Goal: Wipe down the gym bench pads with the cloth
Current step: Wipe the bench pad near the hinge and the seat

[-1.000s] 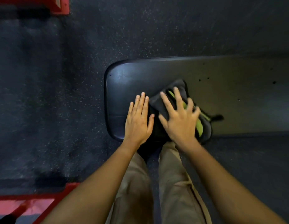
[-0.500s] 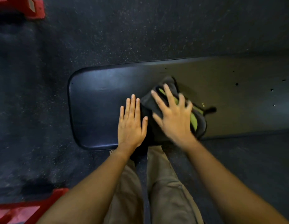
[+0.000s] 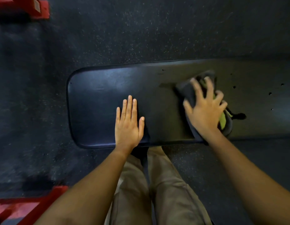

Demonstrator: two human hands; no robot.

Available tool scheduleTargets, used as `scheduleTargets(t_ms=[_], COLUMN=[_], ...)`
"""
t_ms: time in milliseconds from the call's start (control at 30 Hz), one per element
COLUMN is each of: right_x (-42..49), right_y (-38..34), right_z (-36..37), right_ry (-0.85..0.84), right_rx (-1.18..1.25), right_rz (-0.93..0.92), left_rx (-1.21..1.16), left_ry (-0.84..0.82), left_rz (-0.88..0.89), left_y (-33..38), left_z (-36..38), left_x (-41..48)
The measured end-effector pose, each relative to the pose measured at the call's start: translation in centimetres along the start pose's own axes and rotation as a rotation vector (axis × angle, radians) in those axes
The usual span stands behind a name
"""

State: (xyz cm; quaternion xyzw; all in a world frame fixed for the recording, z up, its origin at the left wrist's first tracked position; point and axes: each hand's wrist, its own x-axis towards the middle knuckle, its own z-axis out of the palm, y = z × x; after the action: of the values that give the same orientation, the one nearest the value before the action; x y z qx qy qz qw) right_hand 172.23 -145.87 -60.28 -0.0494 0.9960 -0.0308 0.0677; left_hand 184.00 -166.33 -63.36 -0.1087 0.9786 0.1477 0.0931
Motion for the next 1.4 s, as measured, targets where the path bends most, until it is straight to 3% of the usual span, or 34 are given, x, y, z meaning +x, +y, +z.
scheduleTargets(t_ms=[33,67,100,200,233,300,367,467,500,533,567,667,733,800,900,933,967,1000,1133,1200,1267,1400], right_x=[1.6,2.5,2.6,-2.2,-4.0,-4.7,-2.8,2.2,3.2,3.3,2.6,-3.1,-5.3,-4.5,0.2,1.7,2.5,2.4,-4.1,-4.9,-2.9,3.6], right_y=[-2.0,-4.2,-6.2,-7.4,-5.6,-0.8,2.4,0.4,-1.5,-3.1,-4.1,-1.7,2.6,5.3,2.4,0.1,-2.2,-4.0,-2.8,0.9,2.9,-1.4], right_z=[-0.1,-0.1,-0.2,0.7,1.0,0.7,0.3,0.1,0.1,0.0,0.2,1.2,1.2,0.8,0.0,-0.1,-0.2,-0.1,1.5,1.4,1.1,0.2], right_ry=[-0.024,-0.059,-0.084,-0.053,-0.058,-0.063,-0.039,0.015,0.011,-0.007,-0.01,-0.01,-0.028,-0.035,0.024,0.023,-0.005,-0.019,-0.025,-0.042,-0.018,0.053], right_rx=[0.054,0.083,0.075,-0.009,-0.03,-0.055,-0.077,0.016,0.027,0.025,0.009,-0.065,-0.068,-0.079,0.009,0.033,0.037,0.021,-0.055,-0.038,-0.063,-0.001], right_rz=[0.199,0.285,0.219,-0.462,-0.614,-0.71,-0.535,0.119,0.248,0.25,0.118,-0.596,-0.809,-0.69,-0.001,0.188,0.257,0.182,-0.708,-0.857,-0.699,0.053], left_rx=[0.004,0.009,0.008,-0.004,-0.005,-0.002,0.003,0.015,0.016,0.016,0.012,0.009,0.012,0.011,0.014,0.014,0.015,0.011,-0.006,-0.002,-0.01,-0.02], left_ry=[0.0,-0.004,-0.007,-0.004,-0.007,-0.006,0.0,-0.007,-0.007,-0.005,-0.005,0.003,-0.002,0.001,0.004,0.002,0.0,-0.004,-0.005,-0.001,0.013,0.02], left_rz=[0.004,0.008,0.013,0.028,0.036,0.035,0.02,0.008,0.011,0.014,0.018,0.025,0.026,0.02,0.01,0.01,0.012,0.015,0.032,0.035,0.026,0.017], left_y=[0.0,-0.1,-0.1,-0.2,-0.3,-0.3,-0.2,-0.1,-0.1,-0.1,-0.1,-0.1,-0.2,-0.1,0.0,0.0,0.0,-0.1,-0.4,-0.4,-0.4,-0.2], left_z=[0.0,0.1,0.1,0.0,0.0,0.0,0.0,0.2,0.1,0.1,0.1,0.0,0.0,0.0,0.1,0.1,0.1,0.1,0.1,0.1,0.1,0.2], left_x=[0.0,0.0,0.1,0.2,0.2,0.1,0.1,0.1,0.1,0.1,0.1,0.1,0.2,0.1,0.2,0.2,0.2,0.2,0.2,0.1,0.1,0.2])
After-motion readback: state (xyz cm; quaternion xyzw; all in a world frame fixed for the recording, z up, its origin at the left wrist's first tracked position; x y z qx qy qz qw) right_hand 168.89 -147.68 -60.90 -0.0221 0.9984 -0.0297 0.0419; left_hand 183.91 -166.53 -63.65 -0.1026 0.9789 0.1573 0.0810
